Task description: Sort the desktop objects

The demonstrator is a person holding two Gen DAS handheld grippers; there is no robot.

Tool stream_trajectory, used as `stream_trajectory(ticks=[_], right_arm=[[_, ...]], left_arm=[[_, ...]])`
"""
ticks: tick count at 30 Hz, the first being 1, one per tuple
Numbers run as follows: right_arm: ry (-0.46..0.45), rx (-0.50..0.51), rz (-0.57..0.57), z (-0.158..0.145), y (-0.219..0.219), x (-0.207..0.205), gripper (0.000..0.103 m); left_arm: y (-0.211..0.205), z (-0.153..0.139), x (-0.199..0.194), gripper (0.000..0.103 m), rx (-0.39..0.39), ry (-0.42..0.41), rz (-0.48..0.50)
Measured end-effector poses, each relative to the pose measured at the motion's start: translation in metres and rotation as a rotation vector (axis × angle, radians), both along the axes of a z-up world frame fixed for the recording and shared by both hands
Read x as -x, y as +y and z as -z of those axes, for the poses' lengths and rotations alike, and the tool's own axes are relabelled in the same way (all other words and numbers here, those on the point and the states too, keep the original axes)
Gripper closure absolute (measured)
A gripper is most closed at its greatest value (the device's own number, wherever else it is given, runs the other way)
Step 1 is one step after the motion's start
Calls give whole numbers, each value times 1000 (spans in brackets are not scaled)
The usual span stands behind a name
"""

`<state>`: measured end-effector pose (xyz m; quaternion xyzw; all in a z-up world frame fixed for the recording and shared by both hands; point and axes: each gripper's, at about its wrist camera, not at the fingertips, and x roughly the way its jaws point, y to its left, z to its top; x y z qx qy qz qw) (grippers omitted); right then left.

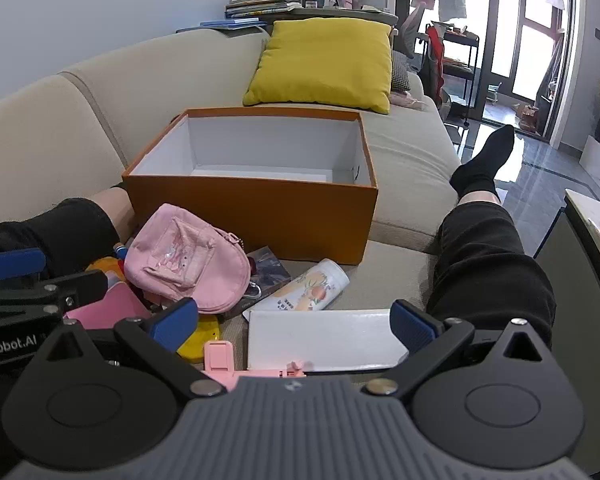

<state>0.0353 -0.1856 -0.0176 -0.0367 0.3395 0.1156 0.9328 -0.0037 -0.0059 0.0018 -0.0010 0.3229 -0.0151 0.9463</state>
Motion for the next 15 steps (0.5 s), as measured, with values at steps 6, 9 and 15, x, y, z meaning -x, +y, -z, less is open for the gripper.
stream_trajectory(ticks=[6, 9, 15], right_arm=[[2, -1, -1, 0, 0, 1, 1], [4, -1, -1, 0, 0, 1, 1], [22, -1, -1, 2, 0, -1, 1]], left_arm=[[0, 0, -2, 19, -3, 2, -1], [0, 0, -1, 19, -1, 3, -1], [-2, 2, -1, 19, 4, 8, -5]])
